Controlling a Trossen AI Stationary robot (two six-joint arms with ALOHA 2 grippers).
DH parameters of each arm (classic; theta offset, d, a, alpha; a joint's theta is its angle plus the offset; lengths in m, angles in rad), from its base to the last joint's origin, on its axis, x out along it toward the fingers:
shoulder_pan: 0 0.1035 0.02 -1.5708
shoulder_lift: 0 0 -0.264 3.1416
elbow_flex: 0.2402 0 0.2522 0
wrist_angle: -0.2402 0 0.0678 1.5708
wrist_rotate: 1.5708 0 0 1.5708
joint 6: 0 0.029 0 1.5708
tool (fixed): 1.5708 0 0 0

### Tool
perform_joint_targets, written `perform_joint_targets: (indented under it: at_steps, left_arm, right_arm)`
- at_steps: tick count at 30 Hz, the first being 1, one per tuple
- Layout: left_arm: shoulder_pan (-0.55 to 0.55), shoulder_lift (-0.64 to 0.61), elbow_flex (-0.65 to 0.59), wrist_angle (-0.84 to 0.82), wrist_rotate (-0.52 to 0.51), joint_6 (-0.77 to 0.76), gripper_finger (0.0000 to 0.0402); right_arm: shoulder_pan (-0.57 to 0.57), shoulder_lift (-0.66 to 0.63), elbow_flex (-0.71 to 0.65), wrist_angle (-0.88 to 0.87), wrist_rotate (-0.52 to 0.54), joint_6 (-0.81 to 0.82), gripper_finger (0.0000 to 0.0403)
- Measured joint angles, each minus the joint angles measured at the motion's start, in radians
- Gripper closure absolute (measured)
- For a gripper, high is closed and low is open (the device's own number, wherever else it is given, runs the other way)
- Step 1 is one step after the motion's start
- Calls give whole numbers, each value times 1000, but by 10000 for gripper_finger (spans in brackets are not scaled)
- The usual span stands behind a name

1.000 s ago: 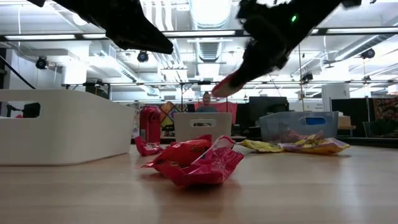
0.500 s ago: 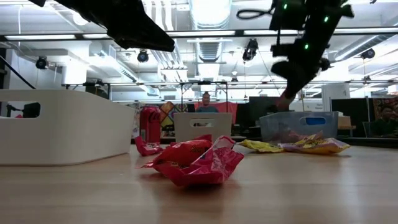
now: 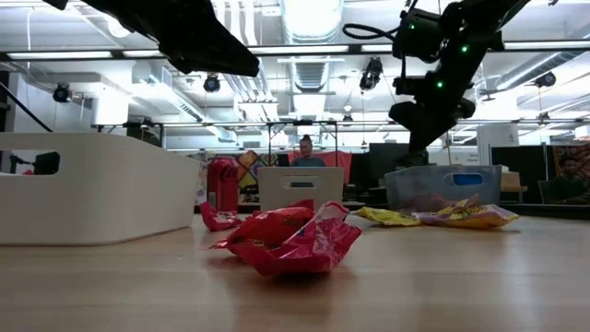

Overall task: Sort candy
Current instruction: Put the red candy into the white bin

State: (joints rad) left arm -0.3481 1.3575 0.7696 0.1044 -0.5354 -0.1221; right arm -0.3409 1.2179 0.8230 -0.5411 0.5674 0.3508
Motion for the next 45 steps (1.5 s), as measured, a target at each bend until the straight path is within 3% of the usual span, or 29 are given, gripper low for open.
perform_joint_targets:
  at_steps: [3,8,14,19,22,29,36,45]
  left_arm:
    - [0,0,0,-1,7,-1,299]
    - [0,0,9,-26,133,-15,299]
    - [0,-1,71,-138,180,-44,299]
    - [-3,-1,144,-356,181,-211,299]
    - [-7,-1,152,-434,192,-307,299]
    - [-18,1,152,-469,324,-491,299]
    - [17,31,155,-367,234,-668,299]
    - [115,165,258,-468,229,-632,299]
  right_arm:
    - [8,-8,7,-3,-46,6,286]
    - [43,-45,48,1,-205,28,282]
    - [68,-106,113,7,-226,25,295]
    - [118,-133,114,4,-512,57,306]
    - [185,-129,100,-7,-617,77,311]
    - [397,-93,98,-6,-629,154,309]
    - [541,-90,98,-3,-621,199,314]
    - [570,-89,98,-1,-606,187,318]
